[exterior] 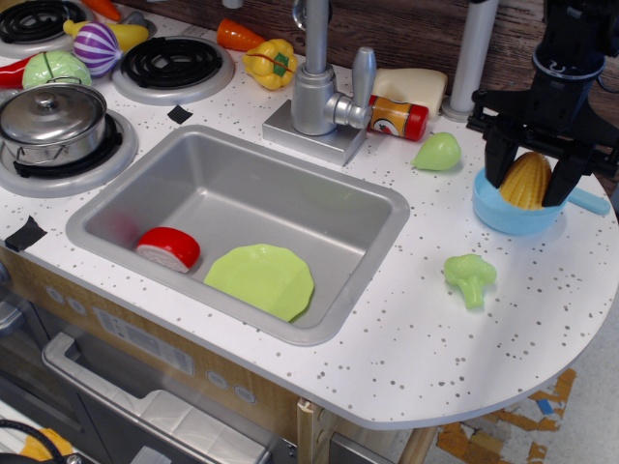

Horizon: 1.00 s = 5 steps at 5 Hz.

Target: Put corn into bowl

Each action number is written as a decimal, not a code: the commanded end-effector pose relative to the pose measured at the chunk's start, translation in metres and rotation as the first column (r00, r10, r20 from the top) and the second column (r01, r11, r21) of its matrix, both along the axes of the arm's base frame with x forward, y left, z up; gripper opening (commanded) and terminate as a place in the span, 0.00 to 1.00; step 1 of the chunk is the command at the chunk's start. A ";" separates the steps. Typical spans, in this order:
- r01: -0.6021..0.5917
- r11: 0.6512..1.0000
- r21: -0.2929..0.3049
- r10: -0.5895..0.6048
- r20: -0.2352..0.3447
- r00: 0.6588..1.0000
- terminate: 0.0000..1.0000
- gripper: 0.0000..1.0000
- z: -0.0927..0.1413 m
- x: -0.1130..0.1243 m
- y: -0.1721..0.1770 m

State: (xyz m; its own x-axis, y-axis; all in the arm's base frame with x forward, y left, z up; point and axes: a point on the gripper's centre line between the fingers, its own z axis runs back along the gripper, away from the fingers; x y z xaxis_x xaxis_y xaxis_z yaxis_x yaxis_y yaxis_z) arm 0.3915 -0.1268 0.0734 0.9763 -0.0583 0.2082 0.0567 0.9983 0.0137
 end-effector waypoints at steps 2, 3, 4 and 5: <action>0.104 0.994 0.046 -0.111 0.175 0.978 0.00 1.00 0.010 0.038 0.015; 0.104 0.994 0.046 -0.111 0.175 0.978 0.00 1.00 0.010 0.038 0.015; 0.104 0.994 0.046 -0.111 0.175 0.978 0.00 1.00 0.010 0.038 0.015; 0.104 0.994 0.046 -0.111 0.175 0.978 0.00 1.00 0.010 0.038 0.015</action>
